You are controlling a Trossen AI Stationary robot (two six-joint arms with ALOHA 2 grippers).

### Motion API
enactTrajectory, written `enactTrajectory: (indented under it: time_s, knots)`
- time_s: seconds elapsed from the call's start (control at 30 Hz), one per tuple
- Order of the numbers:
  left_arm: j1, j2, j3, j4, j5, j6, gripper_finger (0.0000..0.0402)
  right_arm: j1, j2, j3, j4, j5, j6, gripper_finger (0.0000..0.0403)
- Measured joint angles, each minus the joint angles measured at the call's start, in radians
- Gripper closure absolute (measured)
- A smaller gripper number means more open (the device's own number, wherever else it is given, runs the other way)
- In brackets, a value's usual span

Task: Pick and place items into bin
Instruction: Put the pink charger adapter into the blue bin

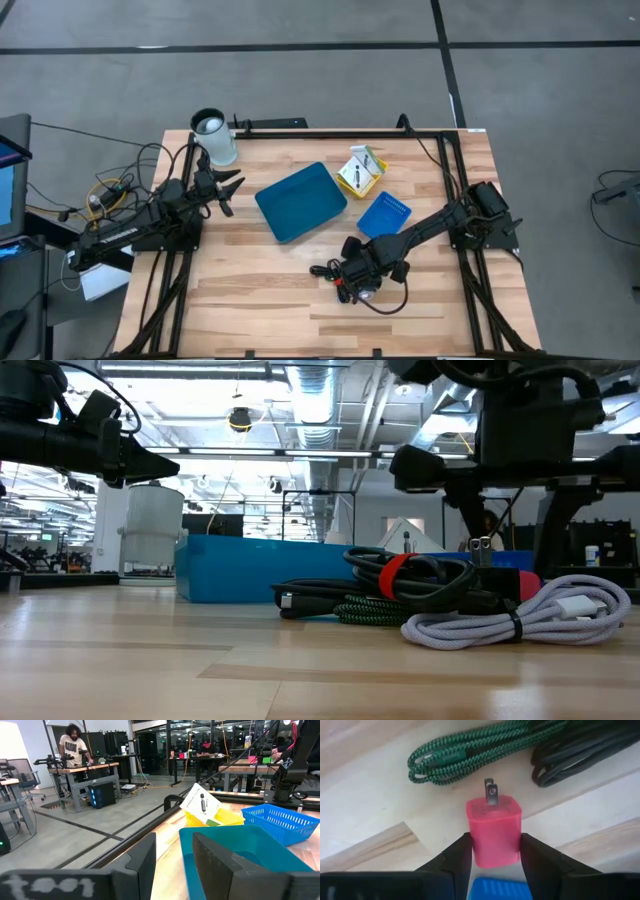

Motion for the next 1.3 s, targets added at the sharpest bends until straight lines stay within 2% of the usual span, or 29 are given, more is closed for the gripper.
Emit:
enactTrajectory:
  time_s: [0.37, 0.63, 0.83, 1.0, 1.3]
  knots:
    - [0.0, 0.0, 0.0, 0.0, 0.0, 0.0, 0.0282, 0.034, 0.0, 0.086, -0.115, 0.078, 0.041, 0.0273]
    - [0.0, 0.0, 0.0, 0.0, 0.0, 0.0, 0.0282, 0.031, 0.0, 0.101, -0.145, 0.074, 0.061, 0.0309]
    - [0.0, 0.0, 0.0, 0.0, 0.0, 0.0, 0.0282, 0.031, 0.0, 0.101, -0.14, 0.071, 0.052, 0.0315]
    - [0.0, 0.0, 0.0, 0.0, 0.0, 0.0, 0.0282, 0.031, 0.0, 0.1, -0.11, 0.046, -0.003, 0.0294]
    - [0.0, 0.0, 0.0, 0.0, 0.0, 0.0, 0.0282, 0.011, 0.0, 0.098, -0.066, 0.023, -0.076, 0.0222]
